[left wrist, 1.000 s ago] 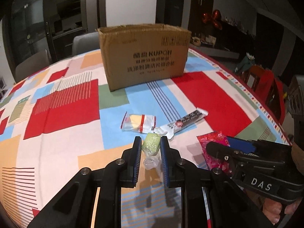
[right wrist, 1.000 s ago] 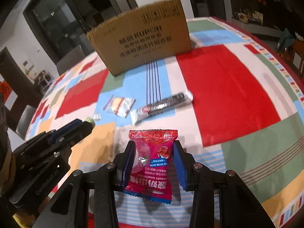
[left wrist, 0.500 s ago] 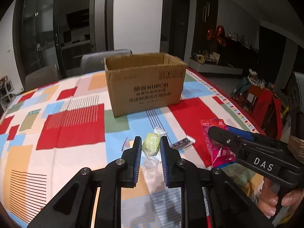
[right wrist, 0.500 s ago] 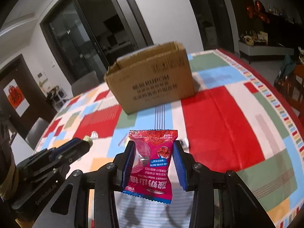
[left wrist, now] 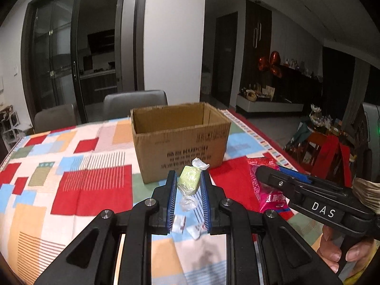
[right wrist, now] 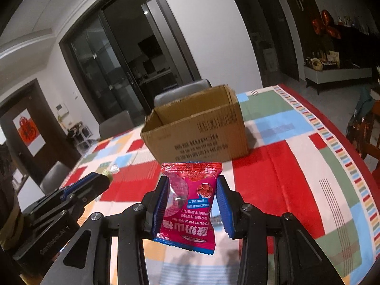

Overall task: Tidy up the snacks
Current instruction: 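Carry both candies into the box and open both tools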

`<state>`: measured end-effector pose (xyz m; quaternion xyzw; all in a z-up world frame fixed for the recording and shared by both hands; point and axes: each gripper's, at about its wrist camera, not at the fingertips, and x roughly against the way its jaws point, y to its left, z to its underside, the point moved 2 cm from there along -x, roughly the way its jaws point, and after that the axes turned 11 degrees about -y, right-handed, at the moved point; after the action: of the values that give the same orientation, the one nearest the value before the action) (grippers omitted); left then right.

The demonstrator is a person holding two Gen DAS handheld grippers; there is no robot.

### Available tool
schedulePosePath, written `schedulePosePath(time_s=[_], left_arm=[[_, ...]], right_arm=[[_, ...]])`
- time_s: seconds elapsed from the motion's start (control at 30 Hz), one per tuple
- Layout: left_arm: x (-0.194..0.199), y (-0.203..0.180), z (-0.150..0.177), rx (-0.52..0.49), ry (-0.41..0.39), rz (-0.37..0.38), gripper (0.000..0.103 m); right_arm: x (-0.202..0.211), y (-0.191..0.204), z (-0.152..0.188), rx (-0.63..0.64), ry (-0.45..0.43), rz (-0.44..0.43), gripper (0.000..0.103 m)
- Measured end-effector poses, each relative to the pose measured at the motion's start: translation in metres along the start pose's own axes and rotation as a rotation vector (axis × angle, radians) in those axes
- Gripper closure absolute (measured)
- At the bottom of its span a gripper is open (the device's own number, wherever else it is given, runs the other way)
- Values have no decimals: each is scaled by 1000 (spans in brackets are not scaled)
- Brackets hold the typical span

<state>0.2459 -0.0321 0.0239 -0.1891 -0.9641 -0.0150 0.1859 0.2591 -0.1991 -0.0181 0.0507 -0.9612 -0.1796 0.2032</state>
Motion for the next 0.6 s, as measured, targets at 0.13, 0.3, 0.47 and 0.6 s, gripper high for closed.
schedulePosePath(time_s=[0.13,0.3,0.47,0.6], left_arm=[[-6,3,-15,-3,-28,-8,83],[-16,8,-31,-1,-56,-17,83],[-28,11,-42,-3,-75,-24,83],[-43,15,-48,2,-75,-19,83]], right_arm=[[-6,3,-12,4,-21,-11,62],[-14,6,-28,16,-53,-22,62],[-23,4,-43,15,-83,-18,62],[-34,1,-55,11,-101,-19,62]])
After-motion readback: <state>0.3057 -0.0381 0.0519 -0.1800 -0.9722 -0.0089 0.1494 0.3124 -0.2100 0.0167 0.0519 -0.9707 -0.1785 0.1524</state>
